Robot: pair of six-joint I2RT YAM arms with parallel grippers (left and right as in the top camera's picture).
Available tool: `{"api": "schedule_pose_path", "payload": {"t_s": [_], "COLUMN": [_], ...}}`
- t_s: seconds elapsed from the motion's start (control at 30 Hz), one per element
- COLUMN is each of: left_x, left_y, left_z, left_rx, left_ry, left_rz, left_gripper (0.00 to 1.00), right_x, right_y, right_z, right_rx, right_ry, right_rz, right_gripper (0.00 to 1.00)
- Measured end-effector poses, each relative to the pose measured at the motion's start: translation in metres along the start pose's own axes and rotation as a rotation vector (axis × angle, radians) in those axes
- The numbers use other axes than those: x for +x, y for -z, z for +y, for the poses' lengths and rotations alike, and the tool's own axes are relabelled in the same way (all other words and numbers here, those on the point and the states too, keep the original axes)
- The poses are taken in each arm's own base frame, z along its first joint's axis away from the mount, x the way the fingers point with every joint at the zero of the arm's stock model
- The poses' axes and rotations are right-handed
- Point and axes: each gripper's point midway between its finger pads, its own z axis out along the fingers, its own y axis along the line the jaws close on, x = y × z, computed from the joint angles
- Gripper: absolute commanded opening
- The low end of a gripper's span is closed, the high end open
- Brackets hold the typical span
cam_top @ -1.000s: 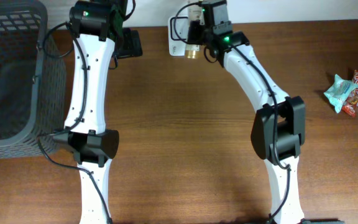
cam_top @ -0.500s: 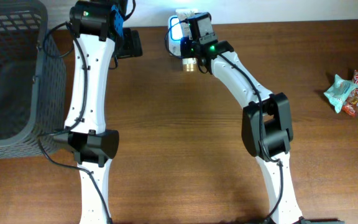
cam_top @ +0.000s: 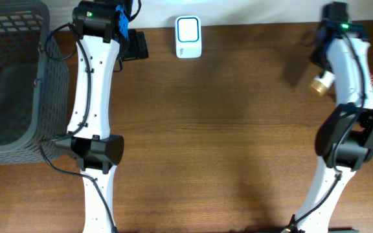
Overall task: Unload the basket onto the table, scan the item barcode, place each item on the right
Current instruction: 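Place the tube at the right edge beside the other items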
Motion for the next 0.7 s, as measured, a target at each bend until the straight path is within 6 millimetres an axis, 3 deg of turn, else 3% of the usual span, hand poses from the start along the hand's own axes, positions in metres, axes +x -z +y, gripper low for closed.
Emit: {"api": "schedule_pose_path", "payload": {"t_s": [0.03,0.1,0.27,0.37,0.43,0.53,0.6,0.63,0.7], "left_x": [0.0,0.0,0.0,0.0,0.0,0.0,0.0,0.0,0.0], "left_y": [0.0,0.0,0.0,0.0,0.0,0.0,0.0,0.0,0.0], "left_z": [0.0,0.0,0.0,0.0,0.0,0.0,0.0,0.0,0.0], "left_rx": [0.0,0.0,0.0,0.0,0.0,0.0,0.0,0.0,0.0], "left_ry": [0.0,0.0,0.0,0.0,0.0,0.0,0.0,0.0,0.0], "left_rz": [0.0,0.0,0.0,0.0,0.0,0.0,0.0,0.0,0.0], "left_gripper": [0.99,0.99,0.99,0.99,0.99,0.99,0.99,0.99,0.99], "right_x": [-0.002,-0.002,0.009,0.013,0.005,-0.01,-0.002,0.01,0.028], "right_y": [-0.011,-0.029,-0.039,-0.024,0.01,0.106,0.167,0.21,0.24], "right_z": [-0.01,-0.023,-0.038,-0.042,-0.054,-0.086,-0.108,-0.125,-0.134], "right_rx": [-0.003,-0.026,-0.07,-0.083,-0.098,-0.166,-0.223,-0.255,-0.279], "right_ry": [0.007,0.038,0.086,0.092,0.071,-0.001,-0.026,-0.035,-0.017], "right_rz": [0.021,0.061,0.146,0.165,0.137,0.023,-0.03,-0.069,-0.076], "right_gripper": [0.33,0.99,0.98,0.99,0.99,0.99,0.99,0.98,0.99]}}
